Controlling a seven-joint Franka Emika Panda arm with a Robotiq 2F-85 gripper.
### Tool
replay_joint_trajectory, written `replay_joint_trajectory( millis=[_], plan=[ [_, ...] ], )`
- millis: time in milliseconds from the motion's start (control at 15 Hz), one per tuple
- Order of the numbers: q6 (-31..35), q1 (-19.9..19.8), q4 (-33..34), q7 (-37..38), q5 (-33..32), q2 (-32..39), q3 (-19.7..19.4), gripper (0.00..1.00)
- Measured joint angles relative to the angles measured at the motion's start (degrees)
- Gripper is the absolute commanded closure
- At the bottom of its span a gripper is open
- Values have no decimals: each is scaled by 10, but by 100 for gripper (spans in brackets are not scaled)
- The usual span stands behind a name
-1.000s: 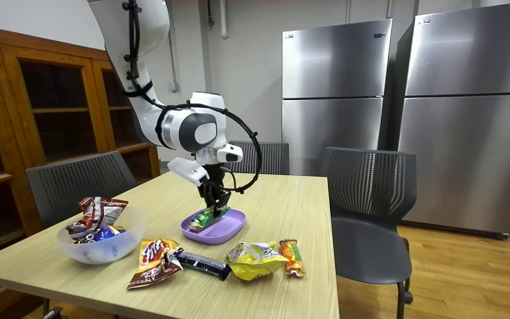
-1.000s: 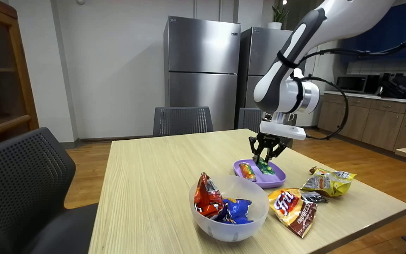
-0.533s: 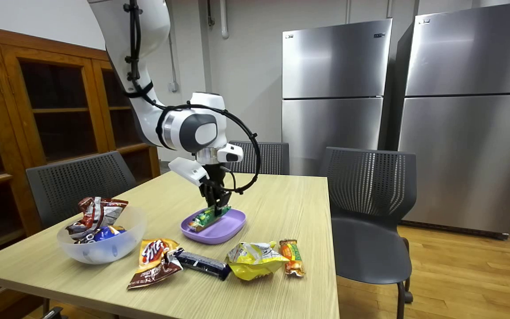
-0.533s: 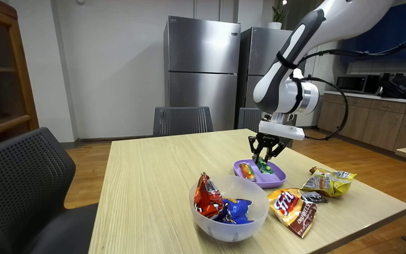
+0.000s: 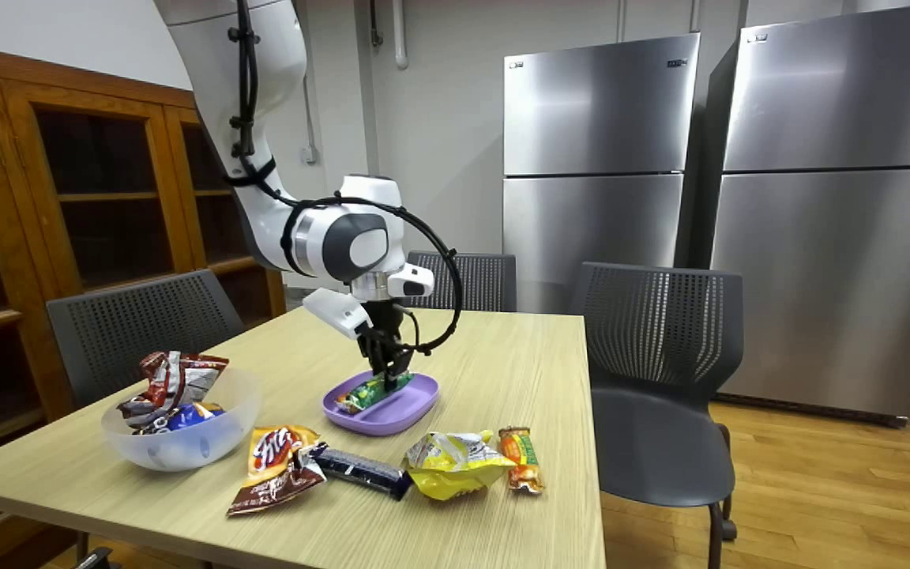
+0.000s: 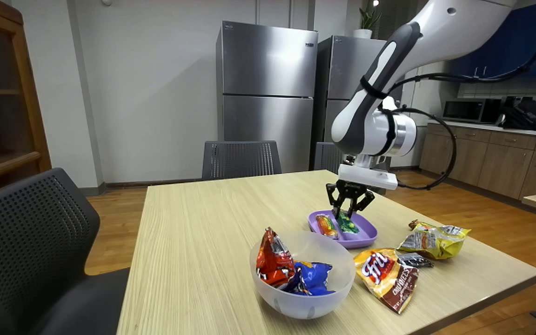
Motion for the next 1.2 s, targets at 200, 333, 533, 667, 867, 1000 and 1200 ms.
replay_joint_trajectory(
  millis=[200,333,533,667,867,1000,1200],
  plan=[
    [0,6,6,5,0,7,-7,28],
    [0,8,8,5,0,8,-10,13],
    [0,8,9,5,-3,4,-14,0],
    [-2,8,9,4,-4,-6,-16,0],
    [-6,7,6,-3,-8,-23,-21,0],
    [-7,4,0,-13,-15,-35,-24,0],
    [-7,-5,-11,-34,-24,-52,-29,0]
  ],
)
